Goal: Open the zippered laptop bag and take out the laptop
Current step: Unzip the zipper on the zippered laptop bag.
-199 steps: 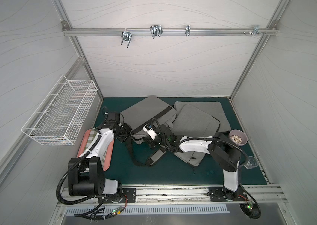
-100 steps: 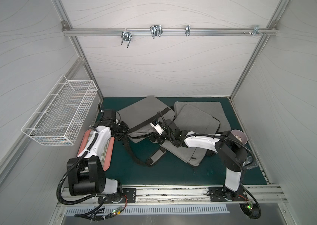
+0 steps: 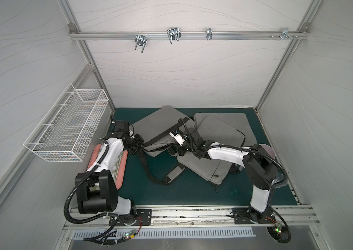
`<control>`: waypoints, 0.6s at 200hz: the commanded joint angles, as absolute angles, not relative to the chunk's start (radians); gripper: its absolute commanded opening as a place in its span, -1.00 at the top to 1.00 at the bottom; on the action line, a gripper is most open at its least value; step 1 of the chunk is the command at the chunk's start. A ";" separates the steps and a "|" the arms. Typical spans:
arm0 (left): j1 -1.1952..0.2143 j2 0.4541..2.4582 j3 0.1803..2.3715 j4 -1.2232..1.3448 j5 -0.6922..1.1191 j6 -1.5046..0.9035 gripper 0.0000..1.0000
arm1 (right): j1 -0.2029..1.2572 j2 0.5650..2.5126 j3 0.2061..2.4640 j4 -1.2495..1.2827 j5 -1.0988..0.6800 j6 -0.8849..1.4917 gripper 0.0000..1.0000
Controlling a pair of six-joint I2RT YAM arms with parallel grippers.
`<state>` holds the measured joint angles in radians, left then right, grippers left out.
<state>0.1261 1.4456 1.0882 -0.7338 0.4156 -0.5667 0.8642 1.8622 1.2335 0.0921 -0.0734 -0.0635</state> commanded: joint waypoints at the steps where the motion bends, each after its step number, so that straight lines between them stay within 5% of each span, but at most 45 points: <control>1: 0.189 1.443 1.154 -0.801 0.275 -0.485 1.00 | 0.768 1.804 1.239 -0.058 0.169 -0.115 1.00; 120: 0.189 1.413 1.130 -0.785 0.299 -0.489 1.00 | 0.720 1.705 1.146 -0.145 0.254 -0.086 1.00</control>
